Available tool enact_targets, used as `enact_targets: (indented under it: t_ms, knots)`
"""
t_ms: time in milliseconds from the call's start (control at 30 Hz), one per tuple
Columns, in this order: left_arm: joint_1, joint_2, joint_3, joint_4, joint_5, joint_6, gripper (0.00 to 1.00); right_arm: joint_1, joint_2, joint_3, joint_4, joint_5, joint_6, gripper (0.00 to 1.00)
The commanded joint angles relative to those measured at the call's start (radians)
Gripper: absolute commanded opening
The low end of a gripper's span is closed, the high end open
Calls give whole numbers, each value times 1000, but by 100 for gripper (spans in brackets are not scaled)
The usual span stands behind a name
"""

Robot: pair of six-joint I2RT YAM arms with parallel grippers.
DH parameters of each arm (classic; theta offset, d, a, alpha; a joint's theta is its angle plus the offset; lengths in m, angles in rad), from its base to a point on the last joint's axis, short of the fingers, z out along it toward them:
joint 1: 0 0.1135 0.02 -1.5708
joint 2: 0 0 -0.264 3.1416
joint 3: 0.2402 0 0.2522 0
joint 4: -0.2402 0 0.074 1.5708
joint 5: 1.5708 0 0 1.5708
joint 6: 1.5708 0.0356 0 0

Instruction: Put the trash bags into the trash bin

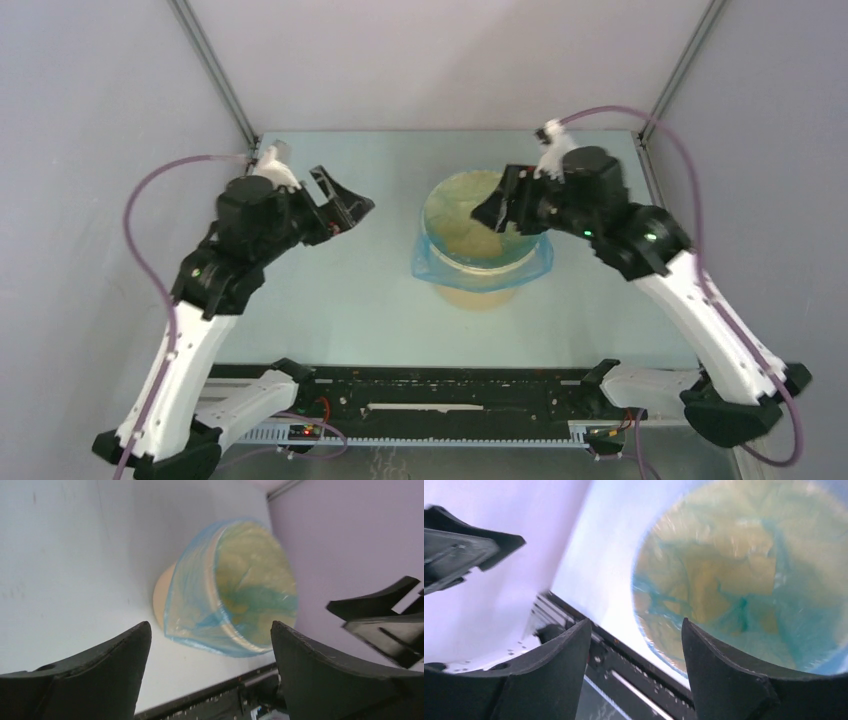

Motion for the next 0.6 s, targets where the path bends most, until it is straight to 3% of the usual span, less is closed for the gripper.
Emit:
enact_targets:
  t_ms: [0,133,367,567]
  knots:
    - [-4,-48,182,42,-124,87,96,-15,-117,174,-79,58,-95,77]
    - [-4,-37,367,49,-195,181,100,-18,-166,313,-144,155,-129,98]
    - [-4,23,677,47,-288,305,100,-20,-174,586,-247,304,-167,100]
    - [-4,-8,697,70,-358,345,100,-20,-137,773,-266,395,-187,100]
